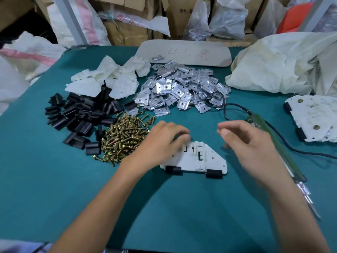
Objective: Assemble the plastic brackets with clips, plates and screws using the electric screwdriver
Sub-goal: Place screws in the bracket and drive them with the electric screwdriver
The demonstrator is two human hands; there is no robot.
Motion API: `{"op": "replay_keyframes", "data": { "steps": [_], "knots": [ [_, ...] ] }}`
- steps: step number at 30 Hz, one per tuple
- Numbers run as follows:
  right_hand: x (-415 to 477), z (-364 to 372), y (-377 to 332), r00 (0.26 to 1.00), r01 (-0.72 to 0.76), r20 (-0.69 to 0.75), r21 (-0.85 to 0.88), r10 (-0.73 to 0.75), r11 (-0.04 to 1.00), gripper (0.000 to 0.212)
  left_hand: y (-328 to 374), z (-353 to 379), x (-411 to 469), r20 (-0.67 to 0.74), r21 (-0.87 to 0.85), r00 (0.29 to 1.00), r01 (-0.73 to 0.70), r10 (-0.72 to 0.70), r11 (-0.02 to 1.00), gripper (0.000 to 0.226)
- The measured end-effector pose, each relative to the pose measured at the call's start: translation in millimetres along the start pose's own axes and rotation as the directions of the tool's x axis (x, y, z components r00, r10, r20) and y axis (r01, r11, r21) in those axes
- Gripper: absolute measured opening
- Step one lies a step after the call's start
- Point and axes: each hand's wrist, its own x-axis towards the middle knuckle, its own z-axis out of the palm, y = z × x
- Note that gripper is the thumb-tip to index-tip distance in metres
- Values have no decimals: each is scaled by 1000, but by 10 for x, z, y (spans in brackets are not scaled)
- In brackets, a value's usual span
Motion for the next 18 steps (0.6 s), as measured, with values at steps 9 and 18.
{"op": "replay_keyframes", "data": {
  "steps": [9,18],
  "knots": [
    [925,1245,-297,873,350,482,-502,-80,791,22,-701,-549,-55,-244,299,941,303,-234,905,20],
    [1230,1555,-123,872,343,489,-579,-22,740,10,-739,-493,35,-148,329,932,361,-330,873,51]
  ]
}}
